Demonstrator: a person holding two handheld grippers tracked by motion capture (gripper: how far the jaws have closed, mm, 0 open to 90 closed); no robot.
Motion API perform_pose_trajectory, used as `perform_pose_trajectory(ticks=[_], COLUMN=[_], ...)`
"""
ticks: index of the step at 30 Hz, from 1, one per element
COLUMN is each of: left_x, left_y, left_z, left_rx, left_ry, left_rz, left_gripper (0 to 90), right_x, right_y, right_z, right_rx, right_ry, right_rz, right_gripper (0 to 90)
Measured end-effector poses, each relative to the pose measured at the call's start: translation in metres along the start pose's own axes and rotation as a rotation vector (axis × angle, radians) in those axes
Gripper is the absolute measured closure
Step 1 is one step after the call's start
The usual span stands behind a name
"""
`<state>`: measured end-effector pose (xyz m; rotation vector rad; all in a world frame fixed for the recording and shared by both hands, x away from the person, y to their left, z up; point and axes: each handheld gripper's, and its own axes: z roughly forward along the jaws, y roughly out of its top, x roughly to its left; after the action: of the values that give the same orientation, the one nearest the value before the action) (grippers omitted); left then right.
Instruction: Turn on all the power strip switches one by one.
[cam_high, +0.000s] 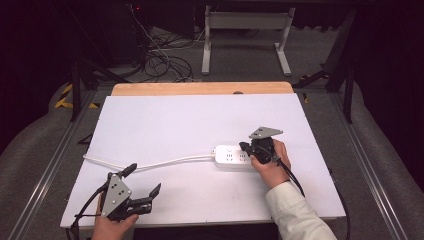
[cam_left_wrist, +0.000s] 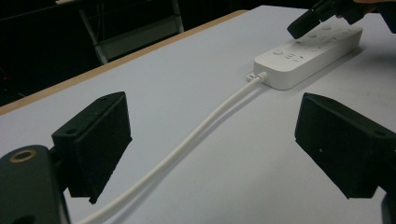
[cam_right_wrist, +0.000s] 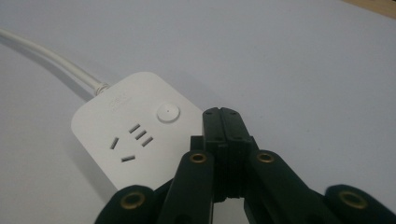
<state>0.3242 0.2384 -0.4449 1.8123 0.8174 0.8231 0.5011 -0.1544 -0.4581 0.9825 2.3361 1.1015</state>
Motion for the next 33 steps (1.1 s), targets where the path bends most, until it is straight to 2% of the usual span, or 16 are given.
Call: perform_pose_trajectory(ticks=[6, 24, 30, 33], left_x=[0.0003, 0.0002, 0.0001, -0.0007], left_y=[0.0001, 0.0002, 0.0002, 0.0001], left_z=[-0.0002, -0.0006, -0.0008, -0.0008], left_rx=[0.001, -0.002, -0.003, -0.004], left_ry=[0.0, 0.002, 0.0, -0.002], left_rz=[0.004, 0.008, 0.006, 0.001], left_gripper=[11.2, 11.2, 11.2, 11.2], right_x=[0.0006, 0.001, 0.0029, 0.0016], right_y=[-0.0008, -0.0032, -0.0034, -0.004], right_z=[0.0039, 0.0055, 0.0062, 0.0063], right_rx=[0.023, 0.013, 0.017, 0.015], right_ry=[-0.006, -0.003, -0.015, -0.008], right_rz=[-0.005, -0.005, -0.023, -0.005], right_gripper=[90.0, 90.0, 90.0, 90.0])
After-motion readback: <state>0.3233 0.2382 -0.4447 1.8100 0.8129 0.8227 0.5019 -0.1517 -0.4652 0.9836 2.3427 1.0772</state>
